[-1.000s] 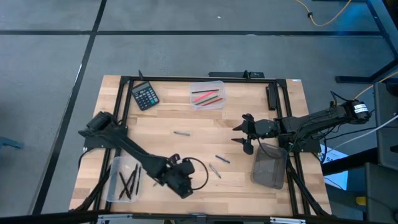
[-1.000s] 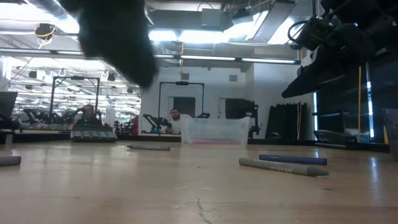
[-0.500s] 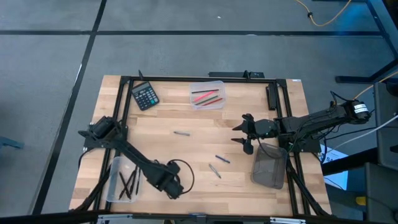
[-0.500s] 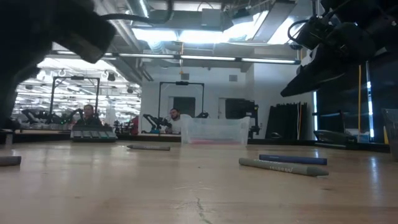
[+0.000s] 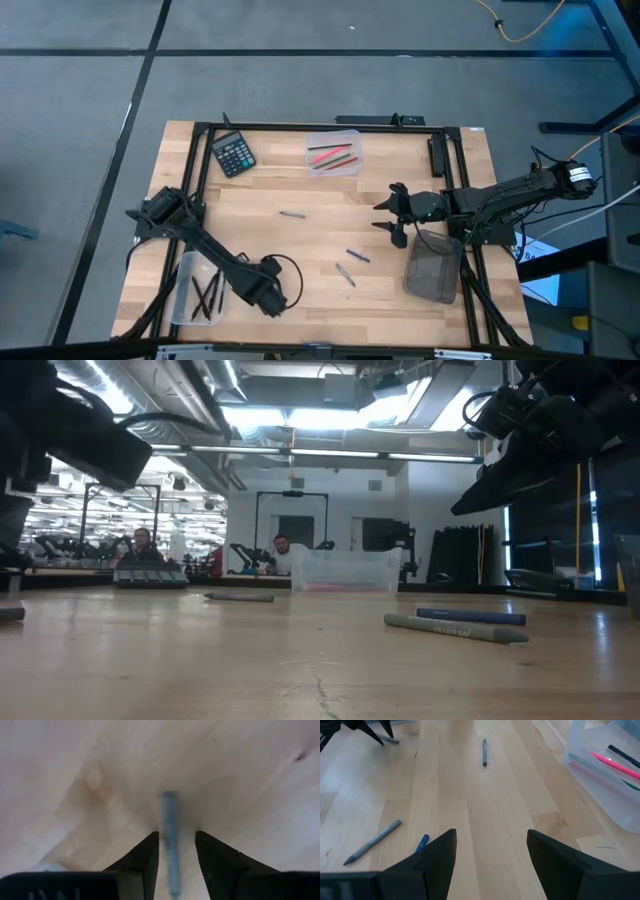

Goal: Sort crayons/erasers/pens/pencils in bins
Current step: Put the gray crayon into the black bin

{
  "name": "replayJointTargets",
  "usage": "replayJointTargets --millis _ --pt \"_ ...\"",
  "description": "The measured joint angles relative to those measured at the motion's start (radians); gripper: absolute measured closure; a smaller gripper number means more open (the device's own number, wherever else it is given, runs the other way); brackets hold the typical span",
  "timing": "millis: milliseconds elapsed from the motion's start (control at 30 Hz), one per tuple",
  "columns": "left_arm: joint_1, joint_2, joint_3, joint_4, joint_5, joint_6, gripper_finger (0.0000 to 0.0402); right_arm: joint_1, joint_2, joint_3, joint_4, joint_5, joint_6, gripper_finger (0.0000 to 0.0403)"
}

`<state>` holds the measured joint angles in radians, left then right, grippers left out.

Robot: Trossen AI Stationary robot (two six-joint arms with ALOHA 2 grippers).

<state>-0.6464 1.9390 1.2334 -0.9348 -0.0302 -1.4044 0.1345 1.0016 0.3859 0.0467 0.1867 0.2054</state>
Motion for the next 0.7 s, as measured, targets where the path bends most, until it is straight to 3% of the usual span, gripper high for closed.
replayJointTargets --millis 300,700 --pt "0.001 -0.006 -0.059 0.064 0.032 0.000 0.0281 0.000 0.000 0.000 -0.004 0.000 0.005 0.0157" --pt "0.049 -0.005 -0.061 0.088 0.006 -0.004 0.0362 0.000 0.000 0.000 -0.004 0.000 0.035 0.0157"
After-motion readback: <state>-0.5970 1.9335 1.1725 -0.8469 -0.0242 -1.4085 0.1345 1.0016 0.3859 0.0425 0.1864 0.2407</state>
